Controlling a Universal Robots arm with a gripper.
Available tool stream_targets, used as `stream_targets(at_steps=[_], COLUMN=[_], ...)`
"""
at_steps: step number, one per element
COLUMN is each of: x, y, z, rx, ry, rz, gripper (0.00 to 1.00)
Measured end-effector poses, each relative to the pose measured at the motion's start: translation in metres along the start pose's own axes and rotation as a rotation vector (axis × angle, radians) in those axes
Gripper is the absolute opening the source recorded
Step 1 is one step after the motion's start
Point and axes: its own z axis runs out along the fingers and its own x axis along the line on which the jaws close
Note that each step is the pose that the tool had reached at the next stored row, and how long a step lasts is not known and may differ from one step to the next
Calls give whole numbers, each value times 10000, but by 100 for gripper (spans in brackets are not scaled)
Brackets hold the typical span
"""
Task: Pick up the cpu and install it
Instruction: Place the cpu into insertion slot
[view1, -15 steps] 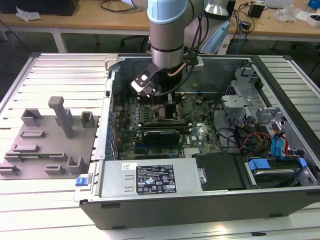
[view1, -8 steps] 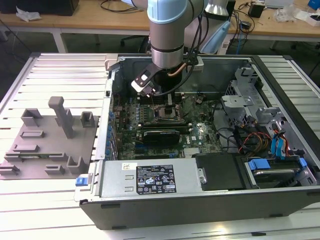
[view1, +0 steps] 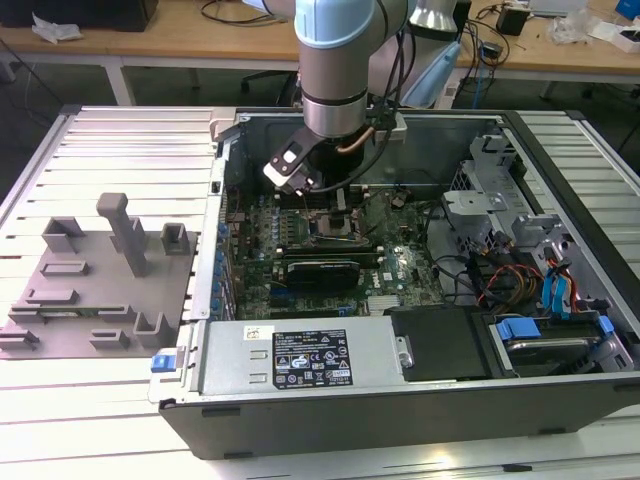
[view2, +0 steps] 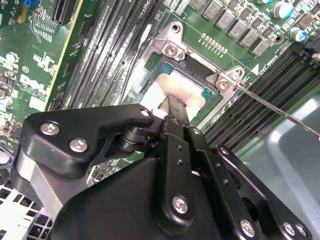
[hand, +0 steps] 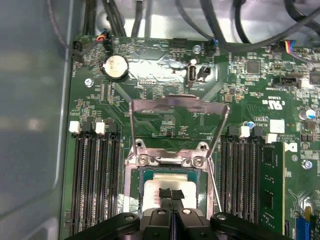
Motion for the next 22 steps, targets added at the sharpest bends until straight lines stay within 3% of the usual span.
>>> stream_targets(at_steps=[8, 14, 22], x=[0, 1, -3], y=[-9, -6, 12], z=[49, 33, -151], rx=[0, -9, -6], ry=[18, 33, 27], rz=[-254, -296, -296], gripper=[11, 11, 11])
